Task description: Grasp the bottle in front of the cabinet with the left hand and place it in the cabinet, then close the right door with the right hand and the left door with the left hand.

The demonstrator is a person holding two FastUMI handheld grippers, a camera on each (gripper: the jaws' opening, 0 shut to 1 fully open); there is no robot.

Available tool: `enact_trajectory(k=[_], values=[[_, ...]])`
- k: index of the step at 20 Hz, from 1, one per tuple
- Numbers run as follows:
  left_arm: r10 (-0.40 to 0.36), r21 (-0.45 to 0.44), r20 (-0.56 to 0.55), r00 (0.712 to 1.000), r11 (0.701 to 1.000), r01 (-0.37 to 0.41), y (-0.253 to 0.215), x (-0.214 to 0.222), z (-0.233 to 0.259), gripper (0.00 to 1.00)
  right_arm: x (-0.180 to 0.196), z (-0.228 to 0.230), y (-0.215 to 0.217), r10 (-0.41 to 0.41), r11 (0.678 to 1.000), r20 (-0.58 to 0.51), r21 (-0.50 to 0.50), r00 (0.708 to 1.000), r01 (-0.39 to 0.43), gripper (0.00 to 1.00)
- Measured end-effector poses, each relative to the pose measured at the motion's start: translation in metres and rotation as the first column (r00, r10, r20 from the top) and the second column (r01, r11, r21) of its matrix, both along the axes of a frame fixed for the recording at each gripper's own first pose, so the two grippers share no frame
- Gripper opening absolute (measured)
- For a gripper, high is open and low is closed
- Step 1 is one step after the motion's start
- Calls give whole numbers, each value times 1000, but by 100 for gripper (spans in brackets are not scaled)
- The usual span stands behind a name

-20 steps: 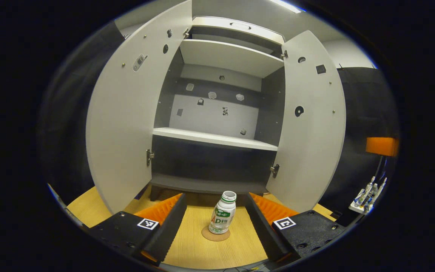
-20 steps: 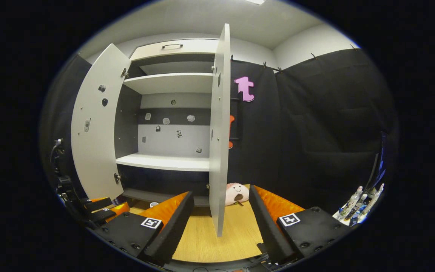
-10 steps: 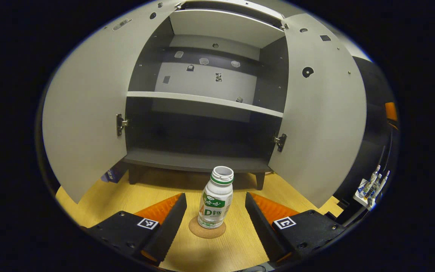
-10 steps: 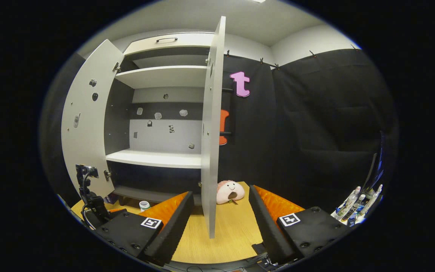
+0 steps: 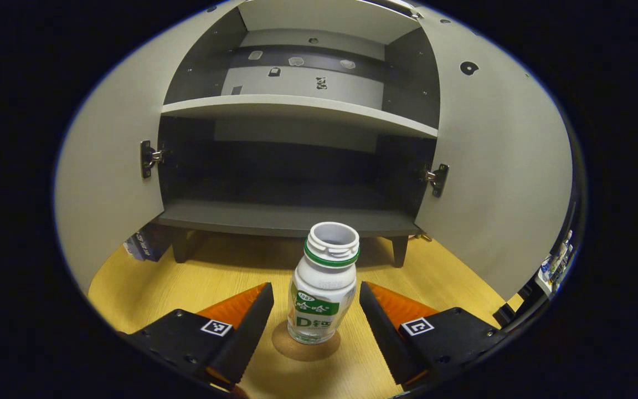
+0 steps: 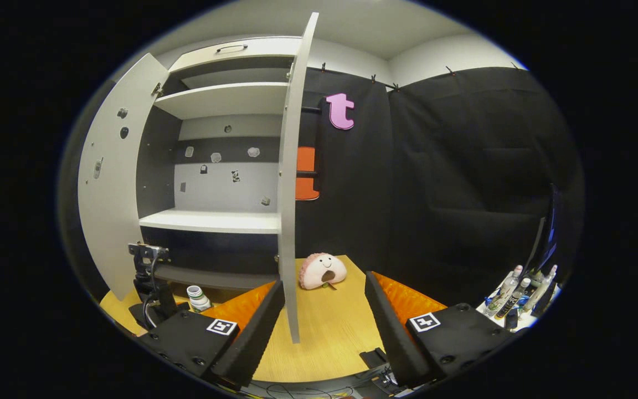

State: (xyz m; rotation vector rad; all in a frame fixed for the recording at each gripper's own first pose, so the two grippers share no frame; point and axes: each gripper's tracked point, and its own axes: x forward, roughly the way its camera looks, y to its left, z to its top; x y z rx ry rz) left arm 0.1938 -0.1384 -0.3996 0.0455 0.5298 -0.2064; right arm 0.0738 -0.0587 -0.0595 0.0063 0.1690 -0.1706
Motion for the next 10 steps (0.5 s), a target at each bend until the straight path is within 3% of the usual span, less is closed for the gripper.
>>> enact_trajectory(k=[2, 4, 10], values=[[-20, -21, -37, 999, 1000, 19, -8, 2, -10, 95, 1, -4, -3, -11, 1000, -9, 11, 1000, 11, 97], [-40, -10, -48, 998, 999, 40, -10, 3, -8, 77, 2, -7, -4, -19, 1000, -21, 18, 1000, 19, 97], [-94, -31, -41, 995, 995, 93, -14, 4, 36, 75, 1, -1, -1, -29, 999, -10, 33, 1000, 29, 97]])
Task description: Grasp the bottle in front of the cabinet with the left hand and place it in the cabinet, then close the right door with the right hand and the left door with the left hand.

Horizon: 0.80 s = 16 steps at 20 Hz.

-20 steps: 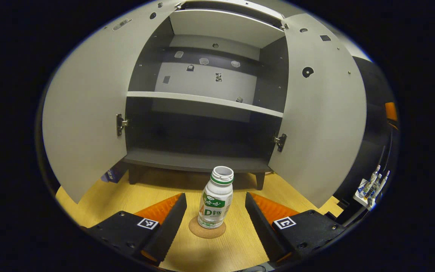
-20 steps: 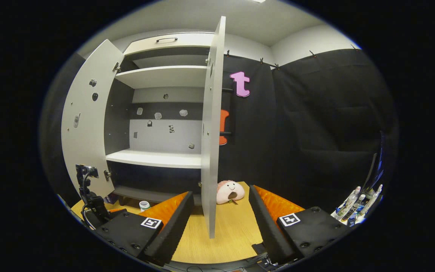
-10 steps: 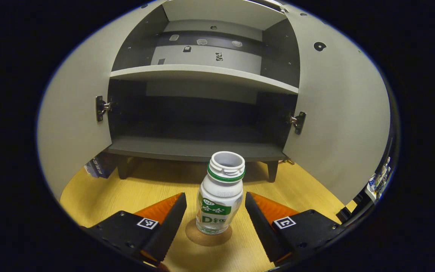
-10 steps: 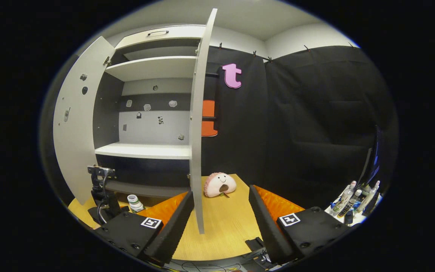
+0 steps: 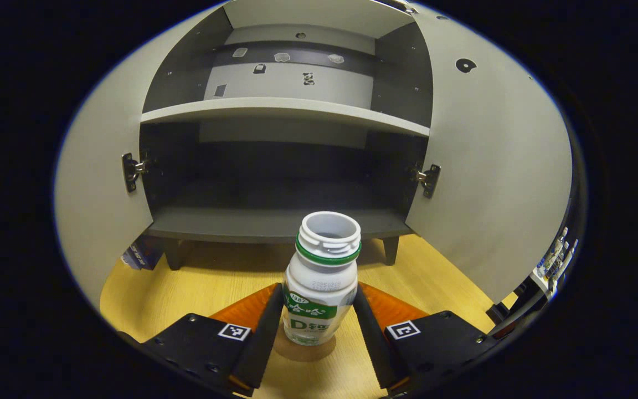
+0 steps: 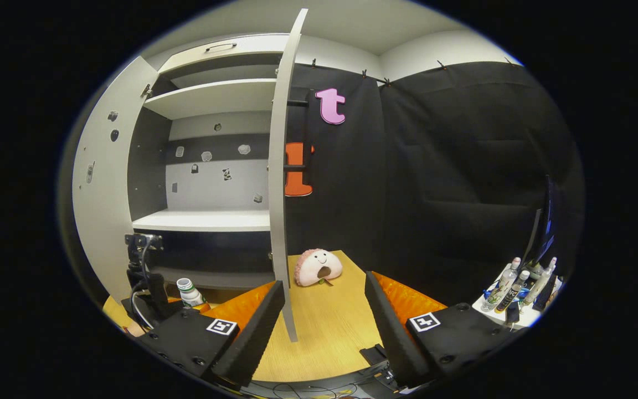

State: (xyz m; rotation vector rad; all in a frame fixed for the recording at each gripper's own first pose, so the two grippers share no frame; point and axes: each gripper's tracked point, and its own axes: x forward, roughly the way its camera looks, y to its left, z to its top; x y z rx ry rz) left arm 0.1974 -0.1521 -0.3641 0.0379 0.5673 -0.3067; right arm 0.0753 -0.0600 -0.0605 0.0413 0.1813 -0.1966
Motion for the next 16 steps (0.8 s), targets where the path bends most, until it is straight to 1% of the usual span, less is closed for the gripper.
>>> enact_trajectory(k=[4, 8, 10, 13, 16], values=[[18, -23, 22, 1000, 1000, -17, 15, 3, 48, 75, -3, 4, 12, 31, 1000, 9, 5, 999, -31, 97], [31, -19, 62, 998, 999, -30, 31, 5, 94, 75, -10, 5, 16, 54, 998, 28, 9, 998, -55, 97], [52, -31, 77, 996, 998, -49, 37, 5, 114, 75, -9, 10, 17, 69, 998, 42, 11, 997, -70, 97], [67, -64, 96, 993, 996, -62, 38, 9, 141, 75, -8, 14, 19, 121, 993, 47, 2, 992, -121, 97], [74, -61, 131, 989, 996, -66, 40, 21, 167, 75, -8, 19, 11, 131, 991, 67, -19, 989, -130, 97]])
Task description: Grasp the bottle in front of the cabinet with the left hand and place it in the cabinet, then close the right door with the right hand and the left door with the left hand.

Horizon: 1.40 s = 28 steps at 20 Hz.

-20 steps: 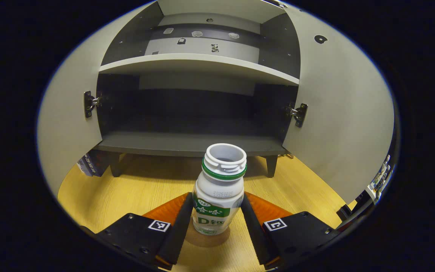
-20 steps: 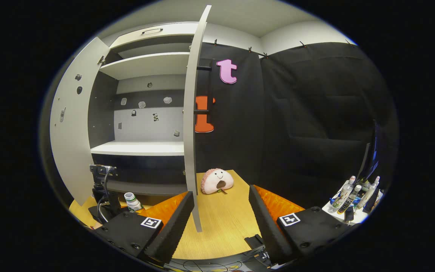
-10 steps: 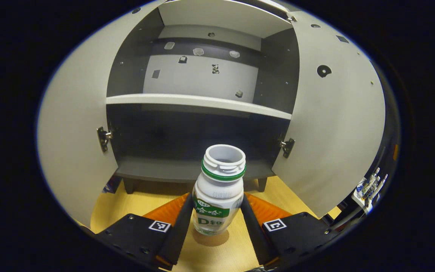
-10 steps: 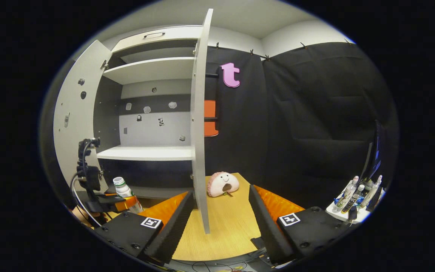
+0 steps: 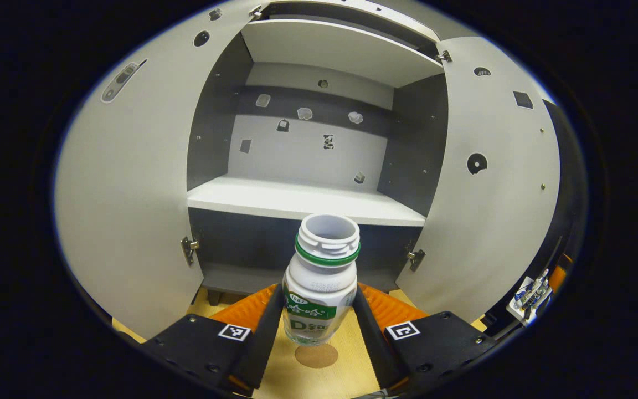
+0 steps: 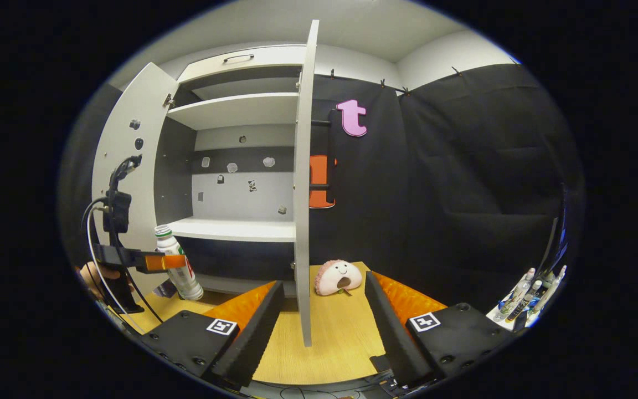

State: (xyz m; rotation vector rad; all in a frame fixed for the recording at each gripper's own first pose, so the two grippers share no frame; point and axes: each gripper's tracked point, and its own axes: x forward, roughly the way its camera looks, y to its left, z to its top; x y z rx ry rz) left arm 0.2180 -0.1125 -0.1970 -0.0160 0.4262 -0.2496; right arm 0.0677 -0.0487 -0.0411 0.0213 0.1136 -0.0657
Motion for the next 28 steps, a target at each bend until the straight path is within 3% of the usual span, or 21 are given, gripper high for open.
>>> enact_trajectory(k=[2, 5, 11, 14, 21, 28], values=[[-13, 4, 28, 1000, 1000, 13, -2, 12, 20, 75, -1, 1, -9, -42, 999, 7, 7, 999, 42, 97], [-48, 31, 77, 996, 998, 46, -6, 36, 51, 74, -2, 1, 0, -19, 998, -5, 54, 1000, 19, 97], [-110, 71, 111, 988, 992, 103, -25, 85, 87, 75, -4, 15, -23, -95, 995, 26, 42, 995, 94, 96], [-106, 9, 122, 987, 994, 105, -36, 106, 108, 75, -7, 22, -38, -132, 991, 31, 31, 991, 131, 97], [-78, 49, 143, 987, 996, 72, -34, 166, 133, 75, -9, 24, -62, -160, 987, 26, 21, 987, 160, 97], [-37, 68, 60, 998, 997, 33, -28, 199, 109, 75, -14, 21, -74, -185, 983, 20, 24, 983, 185, 97]])
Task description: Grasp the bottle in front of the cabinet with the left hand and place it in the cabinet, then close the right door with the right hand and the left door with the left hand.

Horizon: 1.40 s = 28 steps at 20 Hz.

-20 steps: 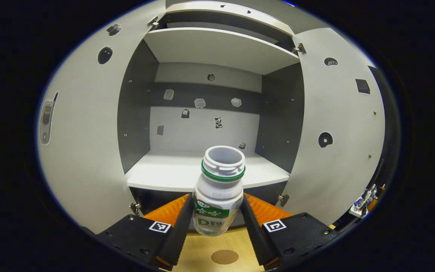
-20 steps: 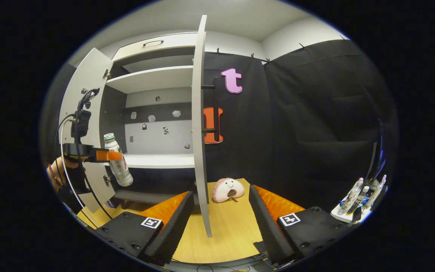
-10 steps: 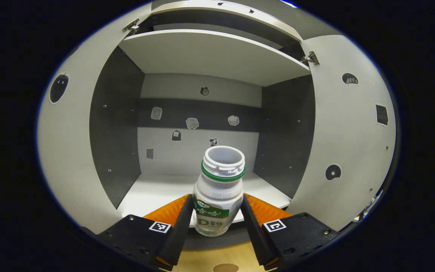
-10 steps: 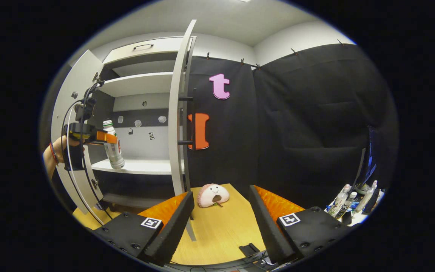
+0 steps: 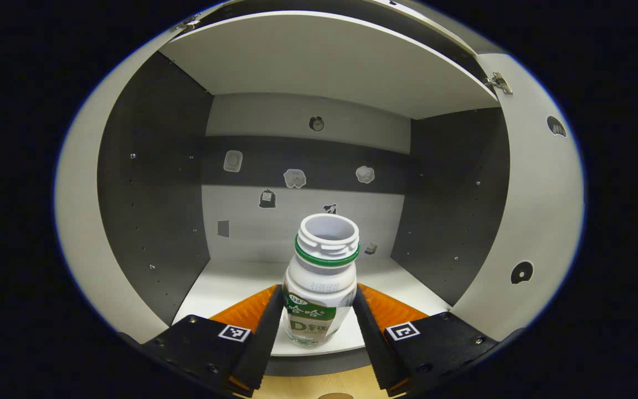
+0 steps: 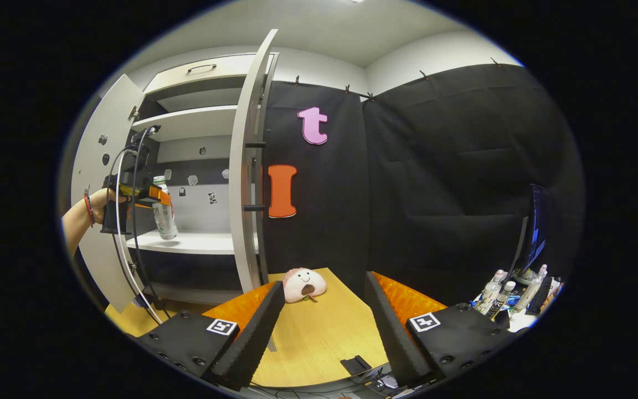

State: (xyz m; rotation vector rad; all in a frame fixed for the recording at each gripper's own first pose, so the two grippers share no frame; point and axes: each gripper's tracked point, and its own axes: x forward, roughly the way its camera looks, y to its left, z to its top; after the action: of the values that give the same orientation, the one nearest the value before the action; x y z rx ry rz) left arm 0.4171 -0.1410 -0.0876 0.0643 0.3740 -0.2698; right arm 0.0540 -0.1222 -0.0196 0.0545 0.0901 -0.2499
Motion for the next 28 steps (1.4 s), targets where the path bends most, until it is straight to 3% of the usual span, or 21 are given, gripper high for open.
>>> enact_trajectory(k=[6, 12, 17, 22, 28], values=[[6, 41, -55, 998, 999, -3, 1, -2, -13, 75, -3, -2, -11, -28, 1000, -9, 6, 1000, 28, 97], [3, 38, -35, 999, 999, -2, -1, 2, -12, 78, -3, -6, -10, -26, 1000, -17, 10, 1000, 26, 97], [9, 32, -14, 1000, 999, -8, -2, 1, -7, 88, 1, -9, -8, -14, 1000, -25, 21, 1000, 15, 97], [57, 9, 18, 998, 998, -57, 18, -18, 12, 90, 8, -7, 2, 3, 1000, -22, 23, 1000, -3, 97], [68, -30, 134, 989, 997, -65, 36, -61, 64, 93, 18, -2, 10, 34, 999, -19, 12, 999, -34, 97]])
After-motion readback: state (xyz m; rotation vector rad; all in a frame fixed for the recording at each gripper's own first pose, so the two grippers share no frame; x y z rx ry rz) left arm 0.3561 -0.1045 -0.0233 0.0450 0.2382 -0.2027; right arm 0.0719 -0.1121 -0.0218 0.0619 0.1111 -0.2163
